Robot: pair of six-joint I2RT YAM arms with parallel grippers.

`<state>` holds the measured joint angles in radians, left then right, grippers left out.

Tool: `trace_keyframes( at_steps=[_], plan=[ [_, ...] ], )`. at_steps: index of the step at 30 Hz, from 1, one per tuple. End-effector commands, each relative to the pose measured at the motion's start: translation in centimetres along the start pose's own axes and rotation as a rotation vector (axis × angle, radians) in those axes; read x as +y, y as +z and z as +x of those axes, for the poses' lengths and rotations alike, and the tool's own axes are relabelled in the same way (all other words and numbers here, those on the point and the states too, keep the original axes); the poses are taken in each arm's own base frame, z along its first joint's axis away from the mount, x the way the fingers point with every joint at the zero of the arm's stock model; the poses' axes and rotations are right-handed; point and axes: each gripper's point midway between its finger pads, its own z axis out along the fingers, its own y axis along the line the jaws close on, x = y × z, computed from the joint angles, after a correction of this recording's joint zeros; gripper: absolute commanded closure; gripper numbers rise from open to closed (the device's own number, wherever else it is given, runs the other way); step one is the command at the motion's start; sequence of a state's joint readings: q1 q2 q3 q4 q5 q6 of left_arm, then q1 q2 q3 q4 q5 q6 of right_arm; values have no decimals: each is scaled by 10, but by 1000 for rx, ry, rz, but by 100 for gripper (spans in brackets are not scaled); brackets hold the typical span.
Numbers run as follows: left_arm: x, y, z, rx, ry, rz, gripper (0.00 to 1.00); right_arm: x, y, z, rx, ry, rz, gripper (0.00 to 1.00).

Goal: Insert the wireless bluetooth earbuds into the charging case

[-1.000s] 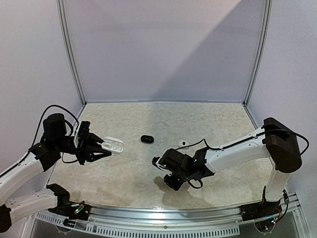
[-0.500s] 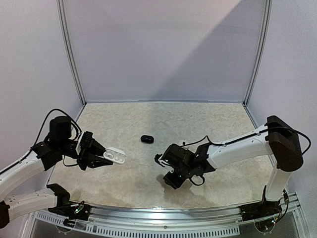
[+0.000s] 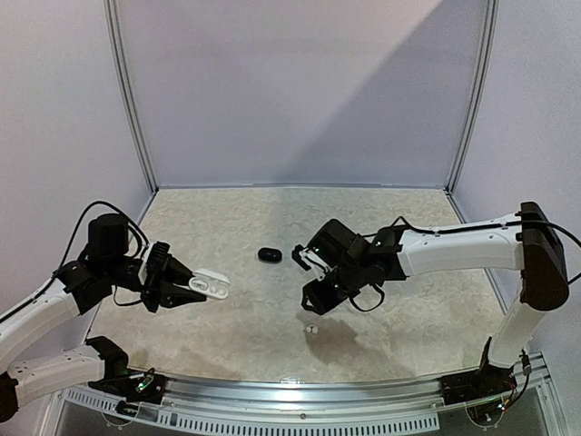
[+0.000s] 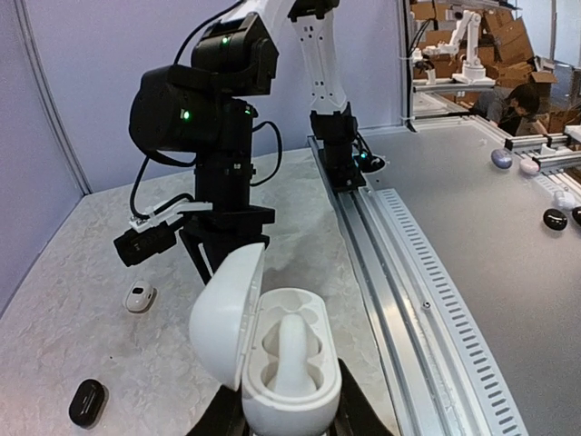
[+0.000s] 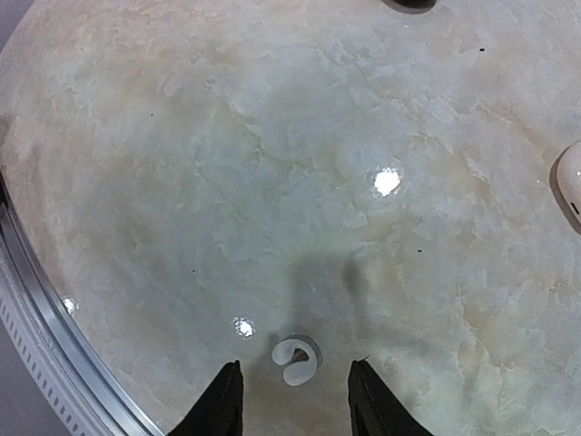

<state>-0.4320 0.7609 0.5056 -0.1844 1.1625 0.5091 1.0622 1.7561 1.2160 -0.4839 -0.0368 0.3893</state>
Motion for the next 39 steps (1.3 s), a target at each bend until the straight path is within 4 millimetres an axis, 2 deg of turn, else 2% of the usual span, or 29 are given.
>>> trace_keyframes(
  at_steps=[1, 4, 10, 16, 23, 29, 34, 39],
  plan=[
    [-1, 0, -6, 7, 35, -9, 100, -18, 11, 38, 179, 201, 95, 65],
    [0, 0, -5, 12, 36, -14, 100, -22, 15, 50, 215, 302, 120, 67],
    [-1, 0, -5, 14, 42, -15, 100, -18, 22, 55, 228, 434, 65, 72],
    [-1, 0, -4, 17, 44, -15, 100, -7, 36, 58, 251, 490, -20, 73],
    [-2, -1, -4, 22, 51, -20, 100, -4, 47, 59, 257, 511, -42, 73],
    [-3, -1, -4, 27, 59, -20, 100, -6, 54, 62, 263, 506, -32, 80],
    [-3, -1, -3, 28, 60, -19, 100, -8, 57, 65, 277, 495, -22, 80],
    [-4, -1, -3, 29, 61, -18, 100, -9, 57, 60, 273, 471, -7, 76]
  ],
)
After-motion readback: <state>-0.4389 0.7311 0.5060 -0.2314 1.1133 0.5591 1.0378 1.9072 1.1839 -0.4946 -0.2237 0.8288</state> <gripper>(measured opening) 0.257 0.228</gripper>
